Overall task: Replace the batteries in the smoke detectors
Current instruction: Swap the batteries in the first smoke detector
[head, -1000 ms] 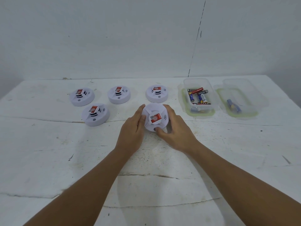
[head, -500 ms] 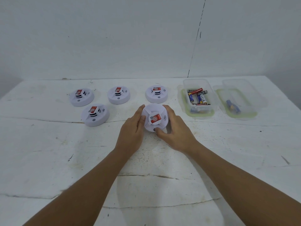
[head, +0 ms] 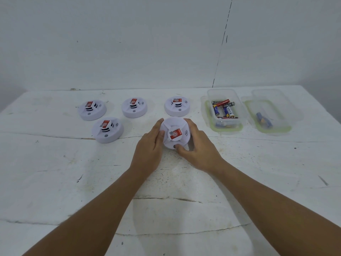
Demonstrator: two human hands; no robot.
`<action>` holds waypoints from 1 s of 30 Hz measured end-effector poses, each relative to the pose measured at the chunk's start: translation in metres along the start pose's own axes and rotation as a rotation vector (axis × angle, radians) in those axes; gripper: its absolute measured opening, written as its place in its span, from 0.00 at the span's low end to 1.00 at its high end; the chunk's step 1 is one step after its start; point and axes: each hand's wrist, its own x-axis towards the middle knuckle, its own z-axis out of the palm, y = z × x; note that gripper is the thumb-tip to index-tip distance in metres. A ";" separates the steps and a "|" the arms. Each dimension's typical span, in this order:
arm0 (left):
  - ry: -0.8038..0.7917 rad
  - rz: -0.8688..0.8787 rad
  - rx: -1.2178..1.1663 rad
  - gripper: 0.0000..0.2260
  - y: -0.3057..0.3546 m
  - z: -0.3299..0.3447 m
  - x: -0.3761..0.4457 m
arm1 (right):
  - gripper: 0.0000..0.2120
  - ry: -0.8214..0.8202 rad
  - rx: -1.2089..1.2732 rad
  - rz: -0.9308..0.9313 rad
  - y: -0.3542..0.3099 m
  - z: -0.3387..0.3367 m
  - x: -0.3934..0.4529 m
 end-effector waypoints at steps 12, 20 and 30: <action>-0.007 0.002 0.003 0.21 -0.001 0.001 0.001 | 0.29 0.001 -0.003 0.011 -0.001 0.000 0.000; 0.002 0.008 0.011 0.21 -0.001 0.001 0.000 | 0.28 0.004 0.006 -0.010 -0.002 0.000 -0.001; -0.001 0.004 0.010 0.21 -0.002 0.001 0.000 | 0.26 0.000 -0.025 0.005 0.000 0.000 -0.001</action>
